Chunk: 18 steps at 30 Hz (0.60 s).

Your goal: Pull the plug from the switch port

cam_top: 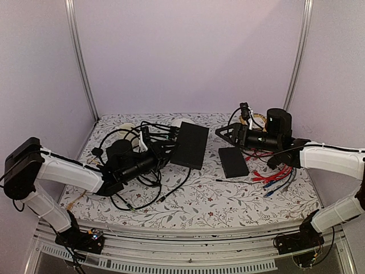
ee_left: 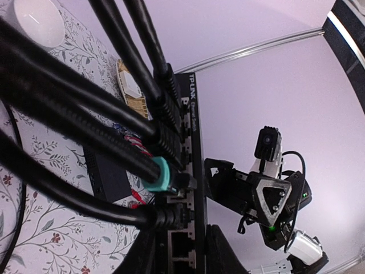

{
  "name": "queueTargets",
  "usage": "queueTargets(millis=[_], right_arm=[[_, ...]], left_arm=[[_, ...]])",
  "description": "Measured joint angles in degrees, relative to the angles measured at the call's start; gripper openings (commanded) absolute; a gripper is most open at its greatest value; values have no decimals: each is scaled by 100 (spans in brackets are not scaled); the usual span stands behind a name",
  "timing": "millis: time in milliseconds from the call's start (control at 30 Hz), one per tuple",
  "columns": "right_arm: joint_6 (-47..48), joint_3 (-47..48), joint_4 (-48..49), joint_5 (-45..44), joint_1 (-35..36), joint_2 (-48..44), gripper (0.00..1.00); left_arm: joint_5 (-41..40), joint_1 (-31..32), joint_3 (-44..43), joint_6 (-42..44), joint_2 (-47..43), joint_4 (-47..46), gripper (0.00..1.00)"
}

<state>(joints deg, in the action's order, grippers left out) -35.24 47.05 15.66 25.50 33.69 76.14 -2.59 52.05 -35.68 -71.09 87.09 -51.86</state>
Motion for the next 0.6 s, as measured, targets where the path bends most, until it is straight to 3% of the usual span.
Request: queueTargets(millis=[600], right_arm=[[-1733,-236,1268,933,289,907,73]], left_arm=[[662,-87,146,-310,319,-791,0]])
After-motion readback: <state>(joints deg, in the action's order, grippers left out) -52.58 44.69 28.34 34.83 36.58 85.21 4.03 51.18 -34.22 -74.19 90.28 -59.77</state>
